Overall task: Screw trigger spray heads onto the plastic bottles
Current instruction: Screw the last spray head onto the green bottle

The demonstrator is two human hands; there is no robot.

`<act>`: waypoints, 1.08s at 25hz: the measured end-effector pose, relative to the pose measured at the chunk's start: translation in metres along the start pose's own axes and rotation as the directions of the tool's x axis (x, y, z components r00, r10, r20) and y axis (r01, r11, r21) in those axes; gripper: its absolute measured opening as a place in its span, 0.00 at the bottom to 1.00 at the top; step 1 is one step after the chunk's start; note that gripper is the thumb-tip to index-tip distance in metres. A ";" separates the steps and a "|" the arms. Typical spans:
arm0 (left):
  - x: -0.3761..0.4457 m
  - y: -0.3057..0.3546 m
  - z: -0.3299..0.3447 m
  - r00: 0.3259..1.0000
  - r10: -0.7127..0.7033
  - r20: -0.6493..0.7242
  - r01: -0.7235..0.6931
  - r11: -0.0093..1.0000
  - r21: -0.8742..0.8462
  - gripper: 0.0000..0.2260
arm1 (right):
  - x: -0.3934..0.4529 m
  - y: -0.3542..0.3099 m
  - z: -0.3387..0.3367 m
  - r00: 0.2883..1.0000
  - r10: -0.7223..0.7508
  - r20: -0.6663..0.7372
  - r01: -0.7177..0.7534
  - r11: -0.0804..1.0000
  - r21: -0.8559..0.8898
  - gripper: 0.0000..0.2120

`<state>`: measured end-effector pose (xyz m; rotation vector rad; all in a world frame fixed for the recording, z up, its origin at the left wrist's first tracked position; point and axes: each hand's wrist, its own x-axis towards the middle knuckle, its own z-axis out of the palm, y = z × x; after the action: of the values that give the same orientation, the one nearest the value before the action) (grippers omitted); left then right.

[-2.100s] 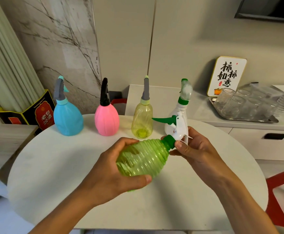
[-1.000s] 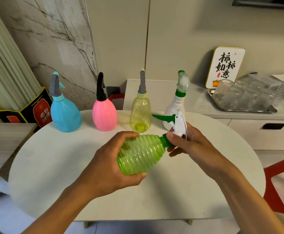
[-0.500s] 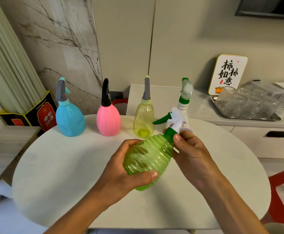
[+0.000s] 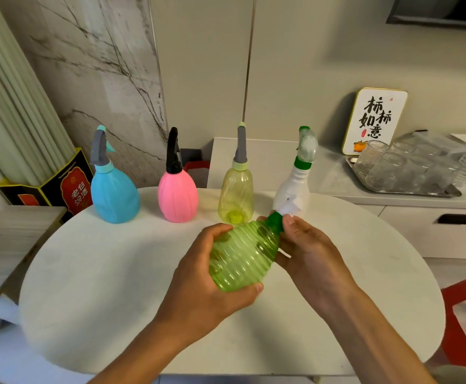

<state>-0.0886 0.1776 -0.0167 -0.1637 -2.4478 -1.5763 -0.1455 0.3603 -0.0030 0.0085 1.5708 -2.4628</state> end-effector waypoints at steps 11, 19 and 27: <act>-0.003 -0.001 0.006 0.954 0.292 -0.066 -0.251 0.900 0.356 0.38 | -0.002 0.003 0.006 1.000 -0.006 -0.007 0.006 0.999 0.037 0.12; -0.003 -0.008 0.011 0.896 0.444 -0.030 -0.336 0.720 0.607 0.41 | -0.002 0.005 0.005 0.997 -0.001 -0.075 -0.001 1.000 -0.027 0.23; 0.002 -0.012 0.007 0.856 0.514 -0.055 -0.341 0.642 0.686 0.41 | -0.001 0.000 0.001 1.000 -0.004 -0.014 0.003 1.000 -0.030 0.22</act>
<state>-0.0937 0.1789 -0.0291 -0.3706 -2.3543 -0.4423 -0.1446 0.3597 -0.0022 0.0190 1.6146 -2.4470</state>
